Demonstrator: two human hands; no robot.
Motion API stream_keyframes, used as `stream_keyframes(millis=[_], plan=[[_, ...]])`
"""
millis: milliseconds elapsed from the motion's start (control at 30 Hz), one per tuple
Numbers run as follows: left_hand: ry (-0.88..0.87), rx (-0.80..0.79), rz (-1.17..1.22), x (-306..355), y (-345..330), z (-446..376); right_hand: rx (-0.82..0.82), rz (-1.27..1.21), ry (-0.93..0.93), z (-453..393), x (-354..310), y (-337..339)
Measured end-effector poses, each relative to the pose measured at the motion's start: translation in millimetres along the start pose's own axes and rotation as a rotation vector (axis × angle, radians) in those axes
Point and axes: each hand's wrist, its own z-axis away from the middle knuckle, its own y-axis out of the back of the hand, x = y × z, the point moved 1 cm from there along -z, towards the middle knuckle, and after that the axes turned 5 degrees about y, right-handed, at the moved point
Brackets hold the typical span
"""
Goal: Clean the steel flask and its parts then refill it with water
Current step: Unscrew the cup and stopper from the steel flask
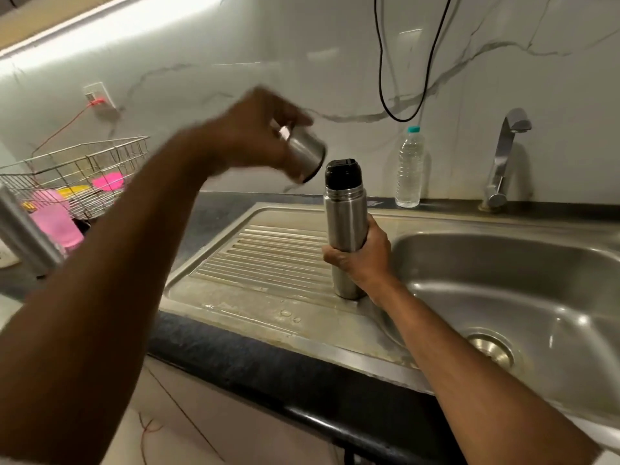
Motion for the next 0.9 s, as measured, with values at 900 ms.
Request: stream_keyframes(millis=[900], plan=[[0.166, 0.178, 0.418, -90.5, -115.3, 61.6, 0.019, 0.044, 0.002, -3.7, 0.5, -0.2]])
